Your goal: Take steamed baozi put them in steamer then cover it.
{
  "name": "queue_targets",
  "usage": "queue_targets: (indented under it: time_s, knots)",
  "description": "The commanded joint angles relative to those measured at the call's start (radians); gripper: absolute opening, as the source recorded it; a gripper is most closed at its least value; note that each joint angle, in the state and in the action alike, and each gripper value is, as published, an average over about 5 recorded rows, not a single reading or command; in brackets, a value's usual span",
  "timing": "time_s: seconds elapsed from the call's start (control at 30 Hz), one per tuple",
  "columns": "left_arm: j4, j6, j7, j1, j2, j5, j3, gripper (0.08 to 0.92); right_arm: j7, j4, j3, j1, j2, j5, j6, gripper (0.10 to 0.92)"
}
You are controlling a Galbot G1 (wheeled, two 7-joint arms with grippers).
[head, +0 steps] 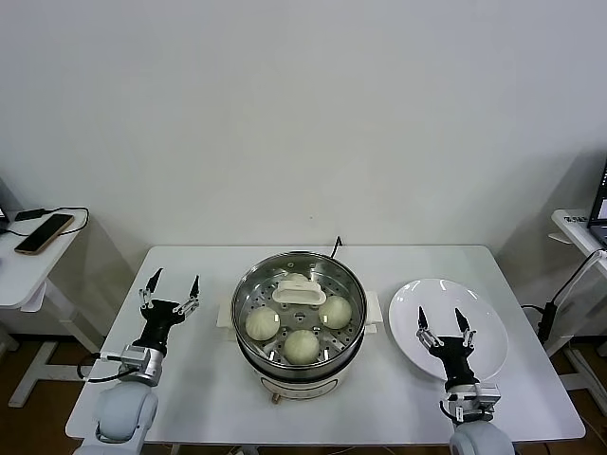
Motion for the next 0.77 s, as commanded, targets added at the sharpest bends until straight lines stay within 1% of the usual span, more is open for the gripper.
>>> queue_targets:
  time_s: [0.03,0.77]
  knots:
    - [-0.003,-0.032,0.007,0.05,-0.002,-0.029,-0.022,0.823,-0.007,0.007,0.002,-0.007,0.005,0.001,-0.011,0.823]
    - [-0.014,-0.037,0.01,0.076,-0.001,-0.024,-0.028,0.823,0.005,0.003,0.005,-0.001,0.013,-0.012,-0.024,0.823]
